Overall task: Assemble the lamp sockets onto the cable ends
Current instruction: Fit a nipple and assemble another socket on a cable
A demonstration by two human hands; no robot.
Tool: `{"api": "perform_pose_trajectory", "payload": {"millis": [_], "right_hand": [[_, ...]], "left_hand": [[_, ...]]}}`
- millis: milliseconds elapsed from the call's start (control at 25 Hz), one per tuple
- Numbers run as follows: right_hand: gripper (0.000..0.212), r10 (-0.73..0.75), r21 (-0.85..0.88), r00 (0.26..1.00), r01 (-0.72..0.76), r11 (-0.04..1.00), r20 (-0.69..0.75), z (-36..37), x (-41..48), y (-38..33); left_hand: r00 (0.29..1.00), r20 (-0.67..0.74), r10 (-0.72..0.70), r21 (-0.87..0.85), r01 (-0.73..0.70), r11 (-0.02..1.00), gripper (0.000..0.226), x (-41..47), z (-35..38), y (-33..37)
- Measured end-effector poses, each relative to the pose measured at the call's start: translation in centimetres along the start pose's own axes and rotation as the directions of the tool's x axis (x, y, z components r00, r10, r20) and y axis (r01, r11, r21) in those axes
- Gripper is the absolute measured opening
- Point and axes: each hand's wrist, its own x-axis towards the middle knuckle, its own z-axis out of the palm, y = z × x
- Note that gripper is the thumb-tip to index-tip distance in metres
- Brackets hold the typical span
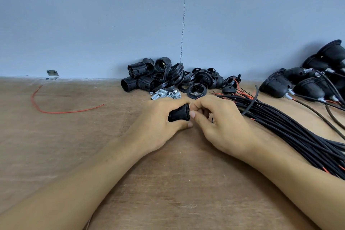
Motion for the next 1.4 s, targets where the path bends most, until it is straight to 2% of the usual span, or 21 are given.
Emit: {"api": "perform_pose_trajectory", "payload": {"millis": [320,760,1040,1240,1400], "right_hand": [[0.013,0.111,0.084,0.994,-0.111,0.99,0.002,-0.06,0.02,-0.09],[0.016,0.127,0.04,0.991,-0.129,0.991,0.047,0.15,0.0,-0.11],[0.015,0.183,0.115,0.981,-0.19,0.975,0.066,0.19,0.01,0.15],[0.012,0.158,0.186,0.986,-0.166,0.968,0.06,-0.6,-0.01,-0.08],[0.011,0.122,0.119,0.991,-0.129,0.984,0.062,-0.55,0.02,-0.19]], "left_hand": [[1.0,0.022,-0.02,-0.063,0.022,0.998,0.043,0.09,-0.07,0.11],[1.0,-0.002,0.019,-0.019,-0.019,1.0,0.047,0.15,-0.02,0.16],[1.0,0.007,0.023,-0.029,-0.023,0.999,0.042,0.19,-0.17,0.0],[1.0,-0.007,0.01,0.002,-0.01,1.0,0.043,0.25,0.02,-0.15],[0.999,-0.022,0.032,0.002,-0.032,0.999,0.047,0.22,0.02,-0.21]]}}
